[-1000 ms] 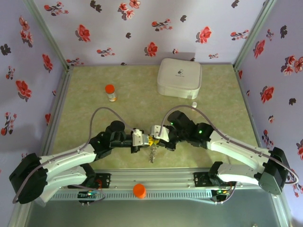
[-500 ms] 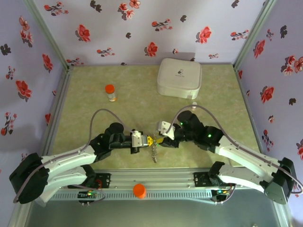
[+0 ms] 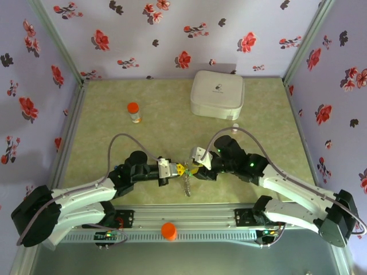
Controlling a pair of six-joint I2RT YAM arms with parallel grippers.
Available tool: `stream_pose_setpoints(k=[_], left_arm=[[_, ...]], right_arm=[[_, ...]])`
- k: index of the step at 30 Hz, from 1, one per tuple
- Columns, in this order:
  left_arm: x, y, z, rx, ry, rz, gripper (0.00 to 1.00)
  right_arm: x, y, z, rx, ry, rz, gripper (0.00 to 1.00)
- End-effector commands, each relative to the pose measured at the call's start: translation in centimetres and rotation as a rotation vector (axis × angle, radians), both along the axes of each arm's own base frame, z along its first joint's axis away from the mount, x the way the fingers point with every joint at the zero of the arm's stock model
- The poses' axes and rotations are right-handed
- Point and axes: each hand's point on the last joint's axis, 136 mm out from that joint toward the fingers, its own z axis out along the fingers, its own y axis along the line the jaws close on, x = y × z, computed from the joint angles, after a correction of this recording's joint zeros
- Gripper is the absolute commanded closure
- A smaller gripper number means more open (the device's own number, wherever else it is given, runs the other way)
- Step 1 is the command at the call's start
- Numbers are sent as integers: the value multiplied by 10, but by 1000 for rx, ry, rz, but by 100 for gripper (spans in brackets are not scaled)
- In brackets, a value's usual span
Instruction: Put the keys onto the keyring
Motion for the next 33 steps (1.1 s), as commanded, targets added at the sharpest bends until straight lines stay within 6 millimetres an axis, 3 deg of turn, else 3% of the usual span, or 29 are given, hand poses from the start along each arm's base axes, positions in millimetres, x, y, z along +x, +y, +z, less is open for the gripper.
stream_pose_setpoints(k=[1, 21, 33], left_arm=[[1, -2, 15, -56, -30, 5, 100], [-1, -2, 18, -63, -34, -2, 100], [-2, -1, 16, -59, -34, -5, 100]], right_arm=[[-1, 5, -1, 18, 19, 11, 71], [-4, 9, -11, -7, 59, 44, 100], [4, -5, -23, -80, 18, -12, 100]])
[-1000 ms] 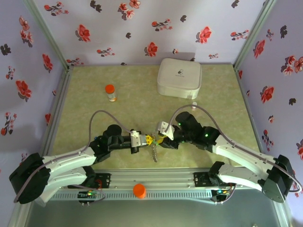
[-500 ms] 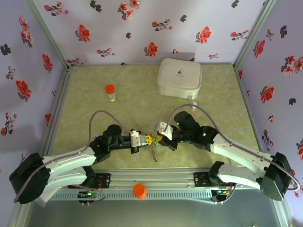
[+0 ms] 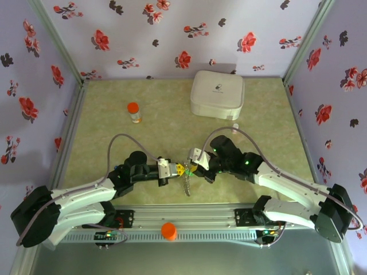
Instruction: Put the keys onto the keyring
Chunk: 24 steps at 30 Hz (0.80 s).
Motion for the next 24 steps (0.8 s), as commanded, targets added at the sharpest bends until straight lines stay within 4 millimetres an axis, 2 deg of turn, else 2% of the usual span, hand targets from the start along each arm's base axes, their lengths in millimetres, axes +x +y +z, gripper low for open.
stream_pose_setpoints(k=[1, 6, 13, 18, 24], left_arm=[[-1, -1, 15, -56, -31, -4, 100], [-1, -2, 17, -64, -29, -4, 100], [-3, -2, 15, -68, -17, -14, 100], [-3, -3, 15, -74, -14, -14, 100], [-3, -4, 16, -79, -11, -14, 100]], right_arm=[[1, -4, -8, -26, -2, -6, 100], [1, 7, -2, 29, 16, 3, 98], [-5, 10, 14, 147, -23, 24, 79], [-7, 11, 7, 139, -8, 33, 78], [-3, 14, 9, 163, -26, 23, 78]])
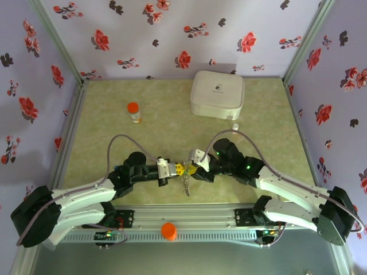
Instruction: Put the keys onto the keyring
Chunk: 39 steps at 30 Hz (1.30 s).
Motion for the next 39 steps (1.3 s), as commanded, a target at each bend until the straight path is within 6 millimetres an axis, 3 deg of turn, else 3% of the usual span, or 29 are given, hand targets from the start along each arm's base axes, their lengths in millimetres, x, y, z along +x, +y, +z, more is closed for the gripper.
stream_pose_setpoints(k=[1, 8, 12, 15, 19, 26, 33, 39], left_arm=[[-2, -4, 13, -52, -19, -17, 100], [-4, -3, 13, -52, -14, -20, 100], [-4, -2, 11, -42, 1, -18, 100], [-2, -1, 8, -18, 1, -8, 100], [-1, 0, 6, 11, 10, 2, 77], [-2, 1, 4, 97, 4, -16, 73], [-2, -3, 10, 97, -8, -37, 76], [-6, -4, 13, 101, -13, -61, 97]], right_arm=[[1, 6, 3, 36, -3, 2, 78], [2, 10, 1, 35, -5, 7, 85], [6, 12, 4, 56, -6, -11, 99], [5, 13, 7, 61, -2, -7, 100], [5, 9, 10, 33, -19, -11, 100], [1, 2, 10, -125, -77, 26, 100], [-2, 7, 11, -228, -115, 63, 100], [-2, 12, 16, -256, -118, 76, 100]])
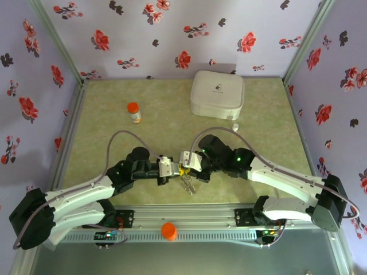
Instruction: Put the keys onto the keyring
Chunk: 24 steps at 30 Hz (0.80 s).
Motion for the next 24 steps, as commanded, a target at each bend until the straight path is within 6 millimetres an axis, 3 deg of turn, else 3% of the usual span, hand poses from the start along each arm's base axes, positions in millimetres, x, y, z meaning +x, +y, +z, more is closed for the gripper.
stream_pose_setpoints(k=[1, 4, 7, 11, 12, 24], left_arm=[[-4, -4, 12, -10, -22, -37, 100], [-4, -3, 11, -17, -27, -34, 100], [-2, -3, 17, -70, -37, -14, 100], [1, -1, 34, -232, -52, 33, 100], [3, -1, 44, -274, -62, 41, 100], [-9, 1, 39, -338, 36, 5, 100]], right_arm=[[2, 3, 14, 16, -32, 5, 100], [7, 1, 25, 118, -19, -48, 83], [14, -7, 38, 261, 3, -107, 77], [6, -12, 43, 382, -9, -101, 69], [4, -12, 45, 400, 1, -97, 68], [-4, -7, 37, 411, 48, -55, 68]])
